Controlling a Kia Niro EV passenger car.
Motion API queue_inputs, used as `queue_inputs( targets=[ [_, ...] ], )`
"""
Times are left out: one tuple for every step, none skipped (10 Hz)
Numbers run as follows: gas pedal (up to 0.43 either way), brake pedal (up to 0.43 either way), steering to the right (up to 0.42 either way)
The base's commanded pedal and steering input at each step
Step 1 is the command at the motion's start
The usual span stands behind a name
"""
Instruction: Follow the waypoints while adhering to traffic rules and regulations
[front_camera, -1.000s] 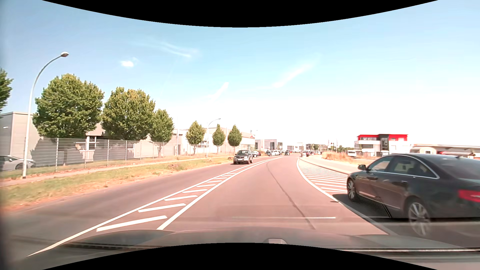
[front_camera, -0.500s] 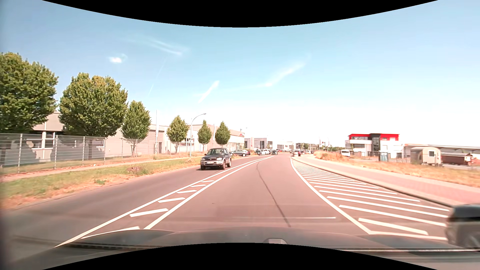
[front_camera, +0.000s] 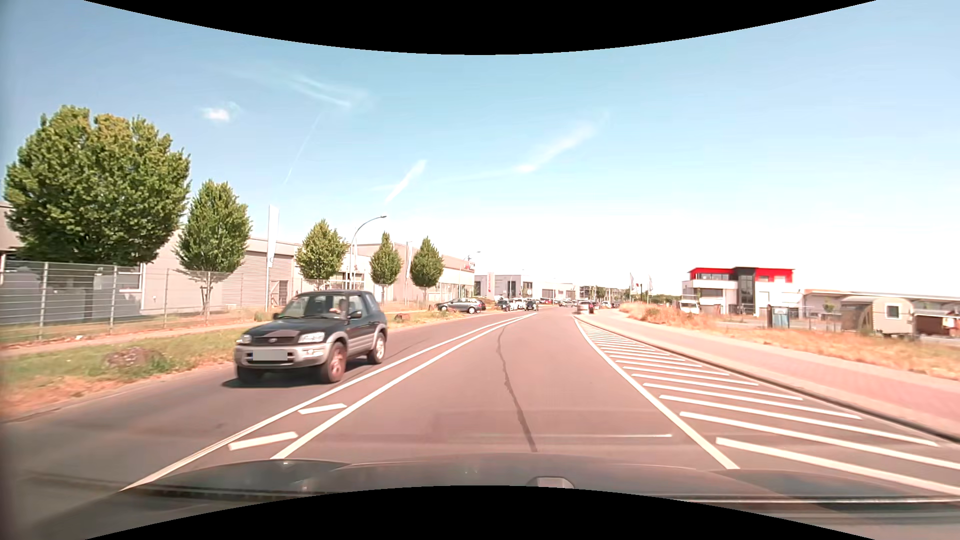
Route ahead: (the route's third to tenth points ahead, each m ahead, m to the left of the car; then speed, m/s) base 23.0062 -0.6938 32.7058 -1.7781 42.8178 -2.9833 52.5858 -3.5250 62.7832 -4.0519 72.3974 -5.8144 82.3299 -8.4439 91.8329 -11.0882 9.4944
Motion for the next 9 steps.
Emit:
queue_inputs(
  targets=[
    [0.197, 0.000, 0.023],
    [0.197, 0.000, 0.022],
    [0.197, 0.000, 0.022],
    [0.197, 0.000, 0.022],
    [0.197, 0.000, 0.022],
    [0.197, 0.000, 0.020],
    [0.197, 0.000, 0.020],
    [0.197, 0.000, 0.019],
    [0.197, 0.000, 0.018]
  ],
)
